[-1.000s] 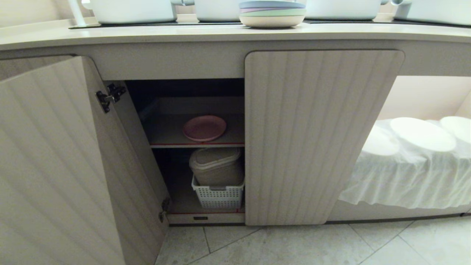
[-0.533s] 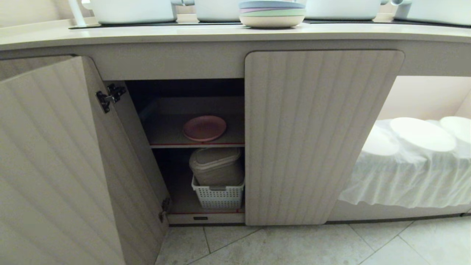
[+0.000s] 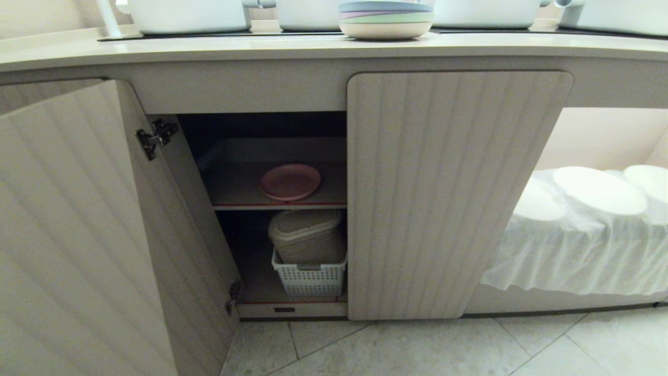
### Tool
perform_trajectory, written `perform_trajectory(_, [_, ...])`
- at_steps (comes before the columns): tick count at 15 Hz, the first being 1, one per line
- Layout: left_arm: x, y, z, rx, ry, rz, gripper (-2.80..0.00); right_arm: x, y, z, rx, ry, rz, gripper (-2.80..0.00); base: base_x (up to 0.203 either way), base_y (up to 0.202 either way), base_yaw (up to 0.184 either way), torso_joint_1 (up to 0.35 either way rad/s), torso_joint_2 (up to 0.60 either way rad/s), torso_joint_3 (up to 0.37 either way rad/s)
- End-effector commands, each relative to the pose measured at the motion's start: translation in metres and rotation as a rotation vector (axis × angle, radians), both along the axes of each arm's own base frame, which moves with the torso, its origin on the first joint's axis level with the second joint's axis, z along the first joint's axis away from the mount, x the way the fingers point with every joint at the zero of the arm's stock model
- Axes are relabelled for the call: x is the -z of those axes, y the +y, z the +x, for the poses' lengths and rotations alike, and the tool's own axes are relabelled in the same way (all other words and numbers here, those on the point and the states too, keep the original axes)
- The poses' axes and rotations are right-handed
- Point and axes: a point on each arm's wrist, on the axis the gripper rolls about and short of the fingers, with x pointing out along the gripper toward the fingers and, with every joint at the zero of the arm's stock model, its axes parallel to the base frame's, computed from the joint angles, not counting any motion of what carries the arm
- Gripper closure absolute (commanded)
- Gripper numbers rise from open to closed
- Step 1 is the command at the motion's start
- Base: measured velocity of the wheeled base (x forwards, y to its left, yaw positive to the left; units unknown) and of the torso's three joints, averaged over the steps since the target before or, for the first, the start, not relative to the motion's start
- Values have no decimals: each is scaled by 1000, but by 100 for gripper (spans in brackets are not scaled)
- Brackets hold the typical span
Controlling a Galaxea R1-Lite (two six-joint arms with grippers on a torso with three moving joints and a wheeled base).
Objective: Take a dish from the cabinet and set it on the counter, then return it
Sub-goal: Close the cabinet door
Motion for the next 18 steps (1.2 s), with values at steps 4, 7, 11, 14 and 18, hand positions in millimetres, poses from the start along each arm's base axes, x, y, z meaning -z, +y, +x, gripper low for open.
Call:
perform_trajectory(4, [-16, 0, -1, 15, 5, -63, 0, 0, 0, 0, 0, -1, 1, 0, 0, 0, 0, 0, 0, 0])
perform_trajectory(7, [-26, 0, -14, 47, 9, -118, 0, 0, 0, 0, 0, -1, 1, 0, 0, 0, 0, 0, 0, 0])
perform_trajectory(11, [-49, 3, -13, 13, -12, -124, 0, 0, 0, 0, 0, -1, 1, 0, 0, 0, 0, 0, 0, 0])
perform_trajectory(14, [-71, 4, -3, 6, -24, -136, 0, 0, 0, 0, 0, -1, 1, 0, 0, 0, 0, 0, 0, 0])
perform_trajectory(18, [-89, 5, 6, 9, -12, -156, 0, 0, 0, 0, 0, 0, 1, 0, 0, 0, 0, 0, 0, 0])
